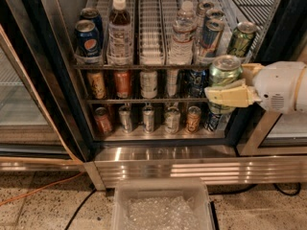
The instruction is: Pick green can from top shelf of fridge
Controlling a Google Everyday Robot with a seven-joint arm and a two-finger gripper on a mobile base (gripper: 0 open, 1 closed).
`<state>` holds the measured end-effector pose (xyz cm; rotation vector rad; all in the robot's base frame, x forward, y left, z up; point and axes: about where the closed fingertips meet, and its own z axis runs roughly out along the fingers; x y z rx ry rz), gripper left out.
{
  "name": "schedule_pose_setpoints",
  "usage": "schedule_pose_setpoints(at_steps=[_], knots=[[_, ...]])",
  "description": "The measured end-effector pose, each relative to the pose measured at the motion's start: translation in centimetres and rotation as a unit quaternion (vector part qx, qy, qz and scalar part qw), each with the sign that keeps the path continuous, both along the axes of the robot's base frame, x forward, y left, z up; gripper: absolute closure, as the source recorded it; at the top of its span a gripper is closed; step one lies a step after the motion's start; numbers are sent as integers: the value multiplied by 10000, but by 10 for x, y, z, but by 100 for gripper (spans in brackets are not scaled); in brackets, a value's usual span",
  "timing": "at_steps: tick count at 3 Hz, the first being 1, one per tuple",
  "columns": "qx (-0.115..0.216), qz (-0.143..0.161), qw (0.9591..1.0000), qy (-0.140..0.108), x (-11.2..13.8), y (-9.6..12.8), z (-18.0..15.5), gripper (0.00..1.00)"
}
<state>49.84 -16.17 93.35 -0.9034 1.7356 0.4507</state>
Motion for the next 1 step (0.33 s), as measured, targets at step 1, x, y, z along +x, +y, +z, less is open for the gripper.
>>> schedule_pose_setpoints(at_steps=[1], knots=[[-3,36,10000,-4,-1,2,0,100]])
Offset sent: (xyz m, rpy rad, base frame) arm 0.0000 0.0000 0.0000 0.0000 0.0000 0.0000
